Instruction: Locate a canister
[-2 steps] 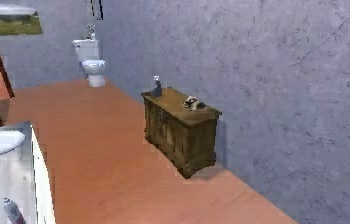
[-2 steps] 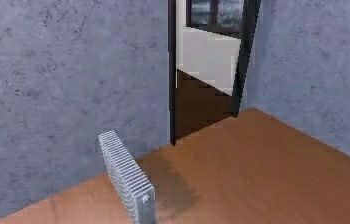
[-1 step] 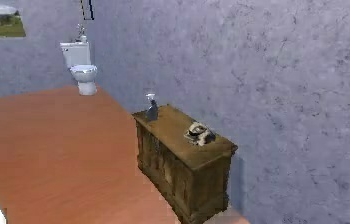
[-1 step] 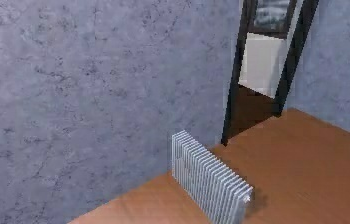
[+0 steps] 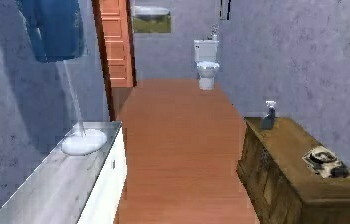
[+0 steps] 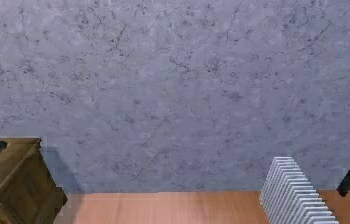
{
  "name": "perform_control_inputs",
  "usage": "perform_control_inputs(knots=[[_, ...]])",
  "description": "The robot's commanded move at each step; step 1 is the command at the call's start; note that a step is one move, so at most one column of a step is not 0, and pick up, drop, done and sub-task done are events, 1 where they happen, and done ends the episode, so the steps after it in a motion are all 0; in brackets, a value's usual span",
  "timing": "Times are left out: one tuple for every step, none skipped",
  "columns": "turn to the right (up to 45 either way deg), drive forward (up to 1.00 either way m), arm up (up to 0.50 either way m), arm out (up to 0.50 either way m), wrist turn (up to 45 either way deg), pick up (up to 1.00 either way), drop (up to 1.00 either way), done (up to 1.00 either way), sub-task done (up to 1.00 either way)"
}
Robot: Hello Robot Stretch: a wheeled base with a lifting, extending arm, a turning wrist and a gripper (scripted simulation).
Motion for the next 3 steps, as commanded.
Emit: perform_control_inputs(knots=[[0.0,1.00,0.00,0.00,0.0,0.00,0.00,0.00,0.00],[0.0,0.90,0.00,0.00,0.0,0.00,0.00,0.00,0.00],[-24.0,0.00,0.00,0.00,0.0,0.00,0.00,0.00,0.00]])
